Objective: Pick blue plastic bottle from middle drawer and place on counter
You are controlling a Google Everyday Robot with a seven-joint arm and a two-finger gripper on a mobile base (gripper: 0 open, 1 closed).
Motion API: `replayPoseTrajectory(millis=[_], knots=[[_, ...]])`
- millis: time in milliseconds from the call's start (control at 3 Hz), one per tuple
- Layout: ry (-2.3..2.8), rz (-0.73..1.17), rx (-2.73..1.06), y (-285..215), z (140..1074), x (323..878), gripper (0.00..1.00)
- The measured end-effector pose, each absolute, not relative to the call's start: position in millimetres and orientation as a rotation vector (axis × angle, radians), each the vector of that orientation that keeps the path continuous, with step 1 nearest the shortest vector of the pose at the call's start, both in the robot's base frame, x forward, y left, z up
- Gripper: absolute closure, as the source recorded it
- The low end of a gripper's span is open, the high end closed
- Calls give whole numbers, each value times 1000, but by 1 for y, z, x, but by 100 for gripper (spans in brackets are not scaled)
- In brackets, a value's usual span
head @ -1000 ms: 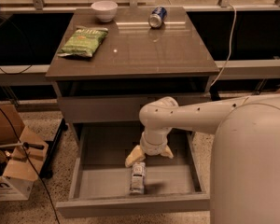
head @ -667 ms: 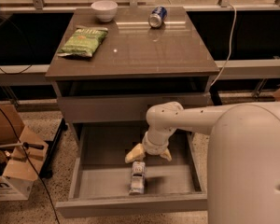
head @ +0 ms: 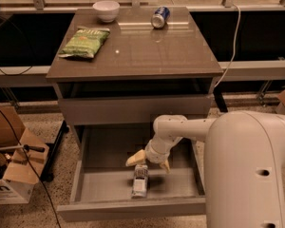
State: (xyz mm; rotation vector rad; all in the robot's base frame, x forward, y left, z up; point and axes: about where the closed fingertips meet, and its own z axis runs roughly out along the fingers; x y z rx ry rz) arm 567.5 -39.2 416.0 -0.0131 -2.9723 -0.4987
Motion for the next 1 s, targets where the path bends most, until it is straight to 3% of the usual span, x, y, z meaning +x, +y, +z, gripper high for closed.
replayPoseTrajectory(millis=[333, 1000], knots=[[-2880, -529, -89, -29, 384, 557, 0], [-2780, -514, -180, -23, 360, 545, 42]])
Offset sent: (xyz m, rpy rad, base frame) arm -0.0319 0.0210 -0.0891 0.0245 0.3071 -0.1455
